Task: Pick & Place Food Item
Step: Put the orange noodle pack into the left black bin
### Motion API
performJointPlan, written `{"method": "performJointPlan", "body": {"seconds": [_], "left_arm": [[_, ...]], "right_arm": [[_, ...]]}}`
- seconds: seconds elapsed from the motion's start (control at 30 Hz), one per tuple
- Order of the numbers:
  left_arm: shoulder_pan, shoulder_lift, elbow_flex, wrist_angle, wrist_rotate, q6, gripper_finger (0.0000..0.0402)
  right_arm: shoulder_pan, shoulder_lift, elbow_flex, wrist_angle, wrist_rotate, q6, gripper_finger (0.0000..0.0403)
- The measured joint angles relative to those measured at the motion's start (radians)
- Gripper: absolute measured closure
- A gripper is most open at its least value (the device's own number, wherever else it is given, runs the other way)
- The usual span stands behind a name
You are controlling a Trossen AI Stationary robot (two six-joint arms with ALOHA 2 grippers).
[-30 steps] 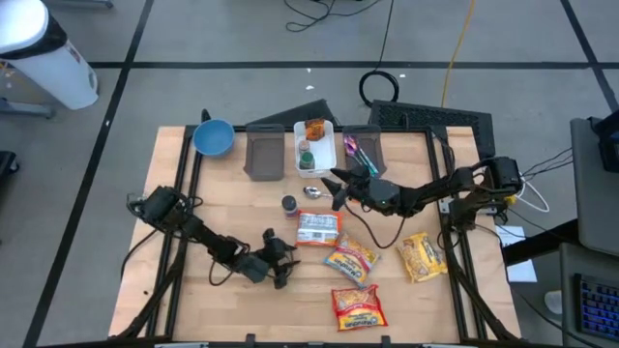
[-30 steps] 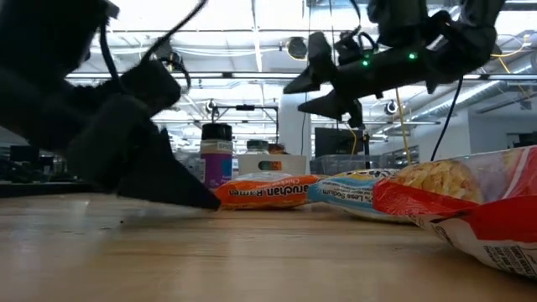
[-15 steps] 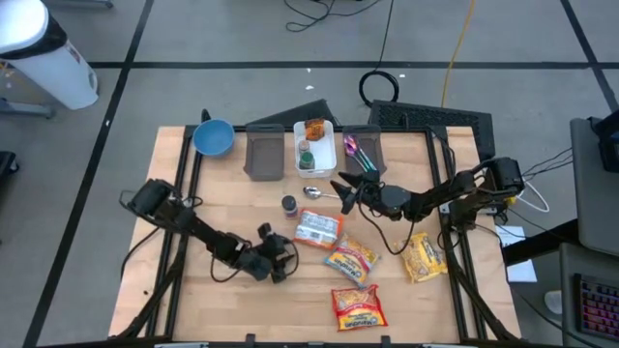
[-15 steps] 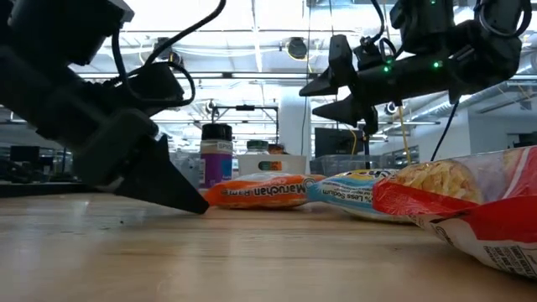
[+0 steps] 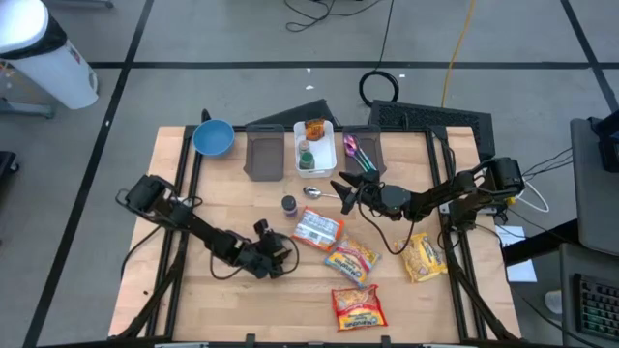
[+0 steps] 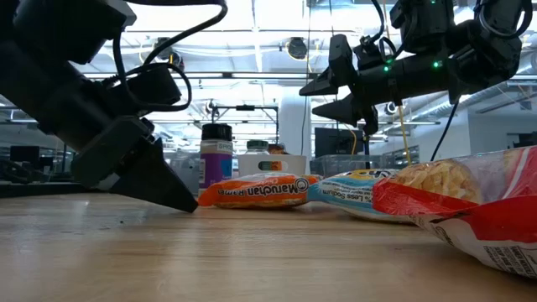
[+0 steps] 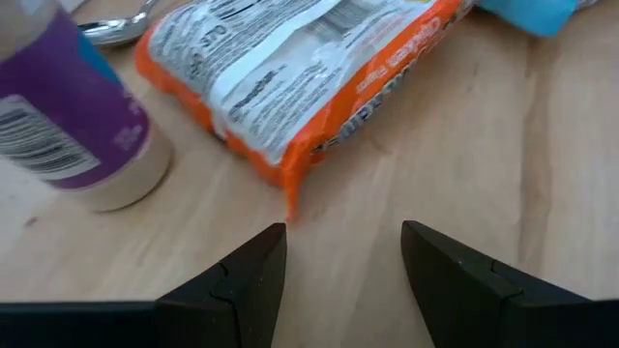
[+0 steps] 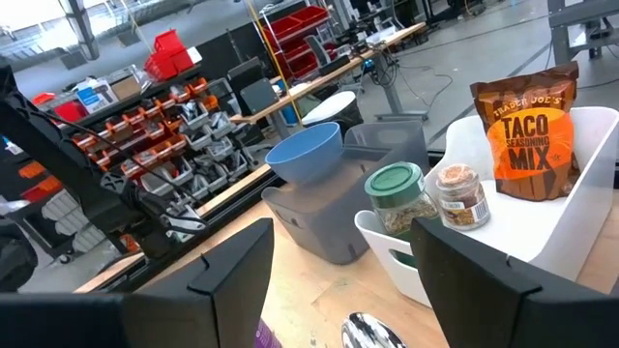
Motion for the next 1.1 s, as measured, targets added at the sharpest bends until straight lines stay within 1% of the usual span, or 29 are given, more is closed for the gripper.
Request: {"method": "performJointPlan", "body": {"seconds": [0.07,0.2,0.53,0.83,0.9,0.97,1.1], "left_arm": [[0.002,-0.01,0.0,-0.027,-0.012,0.002,0.0188],[0.014,-0.011,-0.001,-0.027,-0.041,0.008,0.0188],[0.09,0.0,-0.001,0.021,-0.033,0.013,0.0188],[0.121,0.0,-0.001,0.101,0.071,0.068,0.019],[0.122,0.0,-0.001,0.1,0.074,0.068,0.02],[0.122,0.001,-0.001,0.096,0.075,0.069,0.022],[0.122,0.001,-0.001,0.096,0.1,0.069,0.0276]], "right_arm": [[0.0,0.0,0.0,0.0,0.0,0.002,0.0165],[0.0,0.0,0.0,0.0,0.0,0.002,0.0165],[0.0,0.0,0.0,0.0,0.0,0.0,0.0165],[0.0,0.0,0.0,-0.001,0.0,-0.002,0.0165],[0.0,0.0,0.0,-0.001,0.0,-0.002,0.0165],[0.0,0.0,0.0,-0.002,0.0,-0.002,0.0165],[0.0,0.0,0.0,-0.002,0.0,-0.002,0.0165]]}}
